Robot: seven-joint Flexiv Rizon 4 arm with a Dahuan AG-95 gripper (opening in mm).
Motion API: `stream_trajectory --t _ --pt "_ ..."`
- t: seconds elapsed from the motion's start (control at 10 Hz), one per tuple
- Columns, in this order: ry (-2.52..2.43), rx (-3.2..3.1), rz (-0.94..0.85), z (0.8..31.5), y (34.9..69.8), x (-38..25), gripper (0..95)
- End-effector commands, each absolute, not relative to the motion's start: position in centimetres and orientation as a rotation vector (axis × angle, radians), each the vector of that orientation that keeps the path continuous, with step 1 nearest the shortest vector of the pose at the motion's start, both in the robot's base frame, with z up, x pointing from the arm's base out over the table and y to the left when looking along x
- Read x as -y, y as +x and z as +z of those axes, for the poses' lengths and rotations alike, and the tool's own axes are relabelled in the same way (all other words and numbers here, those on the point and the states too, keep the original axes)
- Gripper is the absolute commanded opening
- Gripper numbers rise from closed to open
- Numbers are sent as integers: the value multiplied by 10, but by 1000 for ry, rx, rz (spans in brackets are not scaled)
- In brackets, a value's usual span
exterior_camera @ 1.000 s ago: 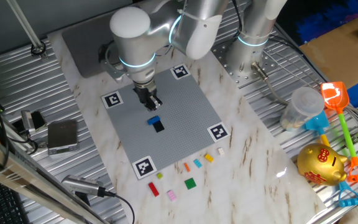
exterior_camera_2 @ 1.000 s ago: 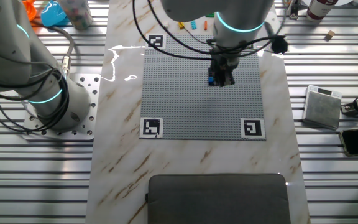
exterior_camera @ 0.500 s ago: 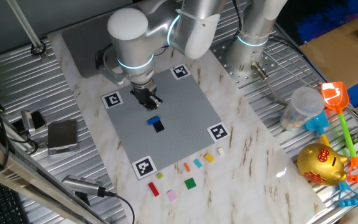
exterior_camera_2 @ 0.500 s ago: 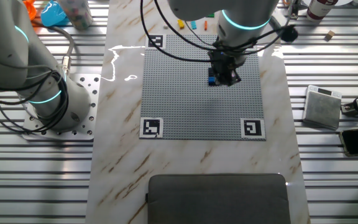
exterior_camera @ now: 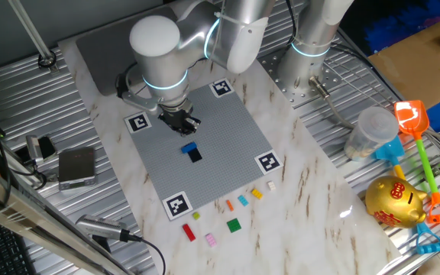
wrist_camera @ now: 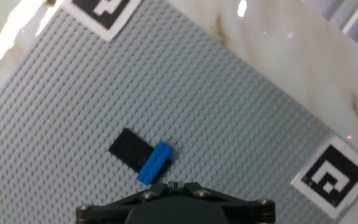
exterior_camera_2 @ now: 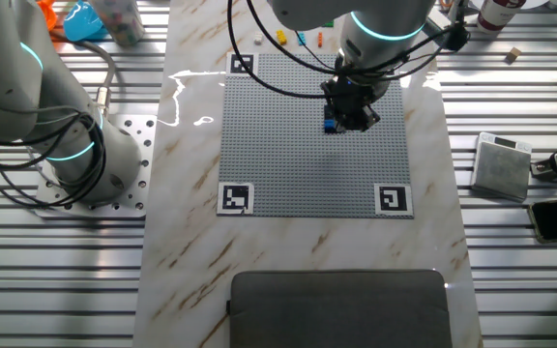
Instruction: Build with small Lego blocks
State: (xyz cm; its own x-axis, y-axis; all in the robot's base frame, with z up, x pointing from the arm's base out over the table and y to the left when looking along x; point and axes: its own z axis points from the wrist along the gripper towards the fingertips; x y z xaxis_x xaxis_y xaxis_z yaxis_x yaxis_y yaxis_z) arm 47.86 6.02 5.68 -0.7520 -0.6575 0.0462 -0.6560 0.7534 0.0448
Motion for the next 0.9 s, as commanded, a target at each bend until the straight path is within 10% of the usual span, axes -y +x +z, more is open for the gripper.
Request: stream_trajectory --t 0.1,0.9 --pt "1234 2817 -30 56 479 -60 0" --pt "1554 2672 -19 36 542 10 0"
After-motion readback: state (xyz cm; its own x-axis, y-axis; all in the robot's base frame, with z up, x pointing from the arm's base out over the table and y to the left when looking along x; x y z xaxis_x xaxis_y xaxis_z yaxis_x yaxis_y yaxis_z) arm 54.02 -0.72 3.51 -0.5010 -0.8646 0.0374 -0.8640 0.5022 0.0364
